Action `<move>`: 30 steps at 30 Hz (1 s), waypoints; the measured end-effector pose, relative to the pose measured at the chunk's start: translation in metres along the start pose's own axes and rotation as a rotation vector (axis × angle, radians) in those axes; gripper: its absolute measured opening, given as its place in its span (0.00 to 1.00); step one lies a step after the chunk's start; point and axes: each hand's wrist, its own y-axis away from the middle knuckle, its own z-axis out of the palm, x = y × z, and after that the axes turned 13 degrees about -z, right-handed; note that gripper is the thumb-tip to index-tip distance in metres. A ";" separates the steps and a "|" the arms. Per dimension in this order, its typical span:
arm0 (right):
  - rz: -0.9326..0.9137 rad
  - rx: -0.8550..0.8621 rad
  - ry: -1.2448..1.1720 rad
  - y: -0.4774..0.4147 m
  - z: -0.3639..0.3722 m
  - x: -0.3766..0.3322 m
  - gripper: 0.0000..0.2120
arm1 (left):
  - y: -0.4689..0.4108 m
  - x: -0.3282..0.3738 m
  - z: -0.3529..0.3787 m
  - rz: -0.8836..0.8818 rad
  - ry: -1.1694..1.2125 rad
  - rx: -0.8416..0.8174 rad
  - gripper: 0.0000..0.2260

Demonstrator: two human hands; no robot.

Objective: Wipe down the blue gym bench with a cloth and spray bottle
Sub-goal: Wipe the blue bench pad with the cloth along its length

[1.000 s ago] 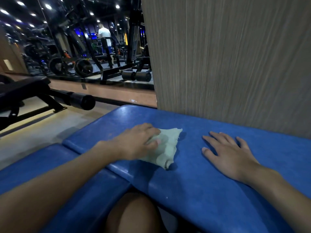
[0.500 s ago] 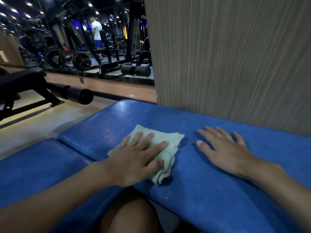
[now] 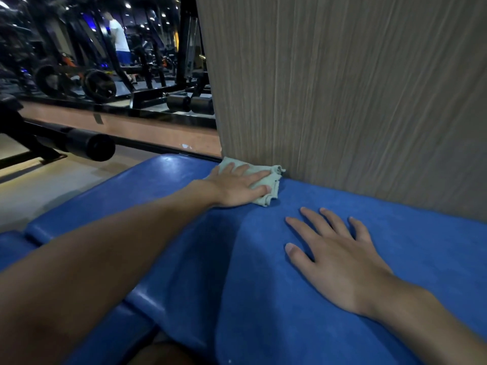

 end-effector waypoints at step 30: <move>-0.043 0.003 -0.012 -0.031 0.001 -0.012 0.30 | 0.008 -0.034 0.004 0.018 -0.003 -0.003 0.27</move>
